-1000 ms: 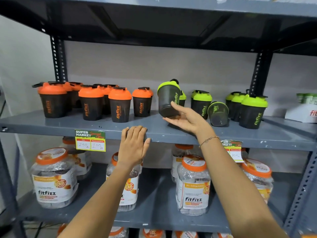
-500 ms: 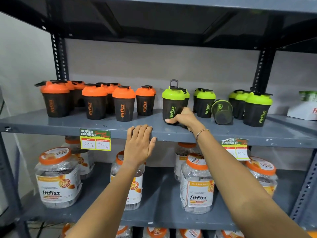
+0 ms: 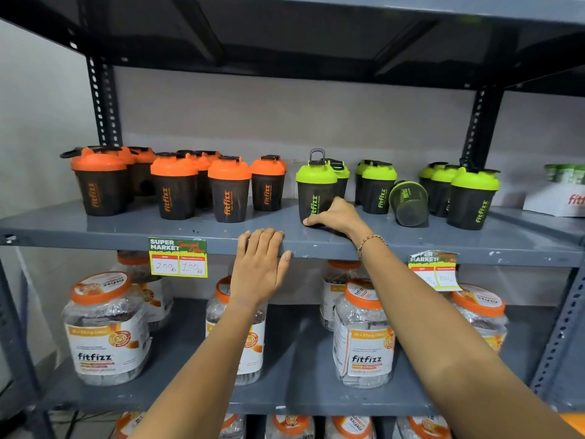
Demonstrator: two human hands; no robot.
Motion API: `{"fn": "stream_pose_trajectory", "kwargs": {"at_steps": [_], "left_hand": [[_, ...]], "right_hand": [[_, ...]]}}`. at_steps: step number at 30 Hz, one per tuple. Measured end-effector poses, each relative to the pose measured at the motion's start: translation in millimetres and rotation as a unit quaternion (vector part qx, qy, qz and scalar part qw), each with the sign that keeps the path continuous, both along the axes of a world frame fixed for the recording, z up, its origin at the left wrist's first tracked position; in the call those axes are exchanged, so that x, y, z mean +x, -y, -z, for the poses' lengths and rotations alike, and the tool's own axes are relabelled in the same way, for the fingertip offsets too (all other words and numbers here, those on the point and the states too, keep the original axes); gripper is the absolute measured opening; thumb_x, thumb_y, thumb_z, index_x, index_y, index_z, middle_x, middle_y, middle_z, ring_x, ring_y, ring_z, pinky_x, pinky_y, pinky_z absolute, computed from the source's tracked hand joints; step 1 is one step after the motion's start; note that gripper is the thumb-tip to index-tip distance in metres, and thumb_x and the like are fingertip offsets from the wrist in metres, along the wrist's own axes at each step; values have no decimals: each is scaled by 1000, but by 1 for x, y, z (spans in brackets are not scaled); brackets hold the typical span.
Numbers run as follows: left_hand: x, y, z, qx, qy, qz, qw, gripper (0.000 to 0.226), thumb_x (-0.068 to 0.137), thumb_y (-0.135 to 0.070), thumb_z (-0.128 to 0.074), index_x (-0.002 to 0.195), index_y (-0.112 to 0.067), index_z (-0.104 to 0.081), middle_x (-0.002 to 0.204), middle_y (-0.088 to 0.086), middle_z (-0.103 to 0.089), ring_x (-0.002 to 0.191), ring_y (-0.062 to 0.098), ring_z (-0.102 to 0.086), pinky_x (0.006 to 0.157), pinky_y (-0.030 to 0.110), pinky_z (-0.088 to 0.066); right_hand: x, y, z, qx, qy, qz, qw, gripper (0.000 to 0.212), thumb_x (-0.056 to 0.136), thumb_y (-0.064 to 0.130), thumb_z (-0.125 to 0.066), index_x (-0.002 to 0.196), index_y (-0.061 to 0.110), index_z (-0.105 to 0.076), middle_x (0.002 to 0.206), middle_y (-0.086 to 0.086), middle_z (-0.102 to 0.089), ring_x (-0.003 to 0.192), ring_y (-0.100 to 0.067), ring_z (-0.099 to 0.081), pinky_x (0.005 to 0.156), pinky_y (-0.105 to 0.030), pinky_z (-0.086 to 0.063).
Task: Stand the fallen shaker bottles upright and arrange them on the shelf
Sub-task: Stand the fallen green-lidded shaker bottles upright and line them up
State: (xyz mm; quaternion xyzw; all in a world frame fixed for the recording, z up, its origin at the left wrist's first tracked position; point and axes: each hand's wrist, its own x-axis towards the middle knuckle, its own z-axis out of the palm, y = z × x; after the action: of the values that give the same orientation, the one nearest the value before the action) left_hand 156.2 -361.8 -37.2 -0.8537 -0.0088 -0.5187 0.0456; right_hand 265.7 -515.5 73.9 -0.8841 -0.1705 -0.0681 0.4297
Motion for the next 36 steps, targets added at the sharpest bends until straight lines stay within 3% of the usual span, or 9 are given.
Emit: {"fn": "stream_pose_trajectory", "kwargs": {"at_steps": [6,11,15,18,22,24,30,34,36], "left_hand": [[-7,0,-5,-1,-33,-2,999,41,96,-40,-33,116,-12,-57,115,6,-59,105,26,-54,102,39,-28],[-9,7,-7,-50,-21,25,998,36,96,-35,-33,113,-13,-56,114,5,-60,107,24,-55,106,38,-26],[-4,33,-10,-142,33,59,987,31,94,-30,-34,106,-12,-57,107,5,-58,110,24,-52,114,35,-18],[7,72,-14,-112,10,92,989,33,93,-30,-37,108,-12,-60,111,4,-59,113,23,-51,114,37,-20],[24,127,-20,-36,-37,97,994,35,94,-33,-38,111,-13,-62,115,2,-62,112,23,-56,101,37,-32],[30,143,-20,-17,-42,83,996,34,94,-34,-40,110,-13,-63,114,2,-63,108,23,-57,95,34,-33],[37,148,-10,-8,-46,10,999,42,93,-36,-38,117,-9,-58,116,7,-62,110,28,-57,106,39,-28],[39,150,-9,-6,-54,-22,998,45,93,-38,-37,115,-7,-61,114,10,-63,105,31,-59,103,41,-30],[39,150,-9,-1,-45,-23,999,45,93,-37,-37,113,-6,-62,113,11,-63,102,31,-59,99,40,-32]], "right_hand": [[-7,2,-8,4,-66,-48,997,44,69,23,-83,106,6,-68,109,-10,-70,100,-24,-64,83,-33,-51],[-13,37,-8,97,-16,21,995,69,72,16,-82,131,0,-51,132,-13,-59,123,-27,-55,100,-34,-45],[-16,95,-18,175,121,180,960,24,79,15,-67,100,7,-74,105,-16,-73,104,-31,-65,88,-31,-49],[-10,139,-28,177,157,247,940,20,83,13,-50,78,7,-68,82,-23,-63,84,-38,-57,74,-32,-45],[12,175,-26,141,48,242,959,51,95,38,-44,119,-6,-56,121,-25,-63,115,-39,-58,91,-37,-45],[22,183,-21,129,19,212,968,63,95,48,-39,126,-5,-52,126,-24,-62,117,-37,-57,93,-38,-44],[46,187,-17,144,-51,154,976,95,86,63,-48,145,-6,-20,147,-19,-40,128,-37,-48,105,-47,-43],[61,183,-21,84,-64,127,986,110,71,76,-56,144,-4,-34,152,-18,-32,131,-38,-46,105,-45,-42],[65,183,-19,81,-67,110,988,101,66,72,-63,136,1,-49,146,-16,-43,127,-38,-51,89,-37,-43]]}}
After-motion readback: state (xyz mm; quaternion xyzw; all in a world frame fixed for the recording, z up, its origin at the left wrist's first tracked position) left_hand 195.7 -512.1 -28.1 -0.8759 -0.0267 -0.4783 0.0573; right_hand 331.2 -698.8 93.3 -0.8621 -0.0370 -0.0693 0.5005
